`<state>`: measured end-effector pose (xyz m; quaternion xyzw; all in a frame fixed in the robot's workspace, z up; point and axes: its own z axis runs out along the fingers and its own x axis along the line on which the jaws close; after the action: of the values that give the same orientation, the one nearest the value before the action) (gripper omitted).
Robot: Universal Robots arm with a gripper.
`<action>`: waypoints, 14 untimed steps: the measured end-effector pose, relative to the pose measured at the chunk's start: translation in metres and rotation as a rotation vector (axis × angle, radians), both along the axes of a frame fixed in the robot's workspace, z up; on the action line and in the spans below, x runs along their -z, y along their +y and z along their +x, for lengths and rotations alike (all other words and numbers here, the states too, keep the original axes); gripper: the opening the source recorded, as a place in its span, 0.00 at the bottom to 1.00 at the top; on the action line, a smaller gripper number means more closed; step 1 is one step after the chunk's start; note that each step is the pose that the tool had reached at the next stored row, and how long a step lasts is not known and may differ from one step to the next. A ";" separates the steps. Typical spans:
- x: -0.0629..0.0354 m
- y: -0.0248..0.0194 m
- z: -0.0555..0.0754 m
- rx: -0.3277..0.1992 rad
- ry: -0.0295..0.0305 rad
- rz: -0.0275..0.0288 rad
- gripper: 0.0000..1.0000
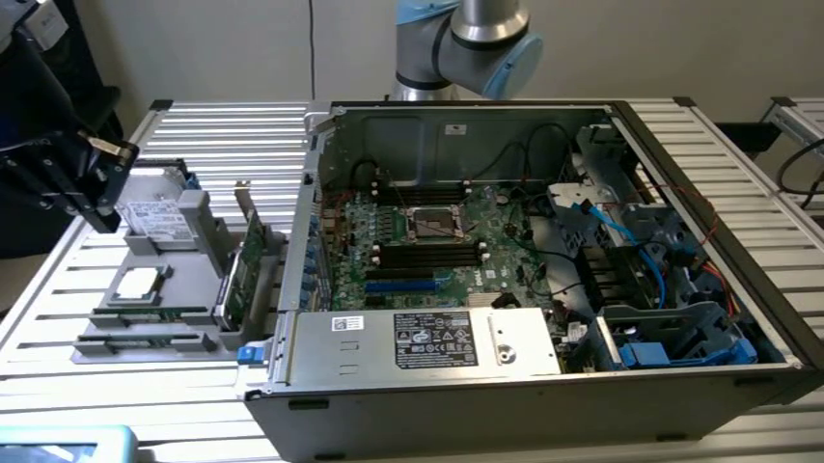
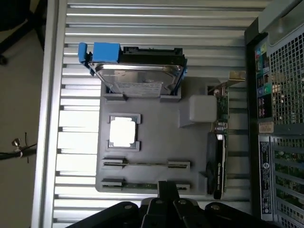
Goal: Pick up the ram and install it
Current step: 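Pick up the ram and move it above insertion slot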
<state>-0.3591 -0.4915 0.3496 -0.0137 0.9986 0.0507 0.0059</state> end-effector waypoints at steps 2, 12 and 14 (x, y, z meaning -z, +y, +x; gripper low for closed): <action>0.0001 0.0000 0.000 -0.037 0.0000 0.0000 0.11; 0.0007 0.0000 0.000 -0.220 0.0000 0.0000 0.11; 0.0008 0.0000 0.000 -0.256 0.0000 0.0000 0.11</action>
<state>-0.3591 -0.4915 0.3489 -0.1411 0.9887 0.0510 -0.0006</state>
